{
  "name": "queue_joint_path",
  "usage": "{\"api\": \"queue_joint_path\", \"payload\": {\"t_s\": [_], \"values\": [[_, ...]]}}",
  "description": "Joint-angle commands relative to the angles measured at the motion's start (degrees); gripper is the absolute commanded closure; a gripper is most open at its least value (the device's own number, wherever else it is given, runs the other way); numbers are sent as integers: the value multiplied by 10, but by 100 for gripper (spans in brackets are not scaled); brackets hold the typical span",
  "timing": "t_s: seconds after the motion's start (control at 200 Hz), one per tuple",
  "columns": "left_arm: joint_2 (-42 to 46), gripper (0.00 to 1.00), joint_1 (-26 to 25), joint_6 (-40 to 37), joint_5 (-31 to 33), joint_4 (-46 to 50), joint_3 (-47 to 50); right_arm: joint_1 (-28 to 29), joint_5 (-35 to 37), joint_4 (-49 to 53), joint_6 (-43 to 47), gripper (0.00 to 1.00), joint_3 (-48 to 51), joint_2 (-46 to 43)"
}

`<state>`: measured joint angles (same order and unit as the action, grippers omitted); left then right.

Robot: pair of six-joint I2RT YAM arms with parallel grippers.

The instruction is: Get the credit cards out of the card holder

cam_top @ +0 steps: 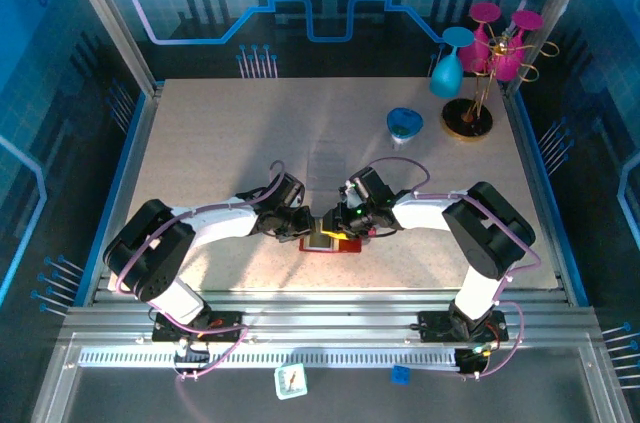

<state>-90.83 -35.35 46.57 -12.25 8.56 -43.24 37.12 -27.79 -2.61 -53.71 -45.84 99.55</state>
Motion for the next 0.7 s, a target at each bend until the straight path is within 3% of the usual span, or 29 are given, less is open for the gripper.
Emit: {"api": "queue_joint_path", "payload": {"t_s": [0.0, 0.695], "values": [[-9, 88, 5, 2, -7, 4, 7, 7, 27, 52, 13, 65, 0, -7], [-7, 88, 5, 4, -11, 8, 6, 5, 53, 99, 42, 61, -22, -15]]}}
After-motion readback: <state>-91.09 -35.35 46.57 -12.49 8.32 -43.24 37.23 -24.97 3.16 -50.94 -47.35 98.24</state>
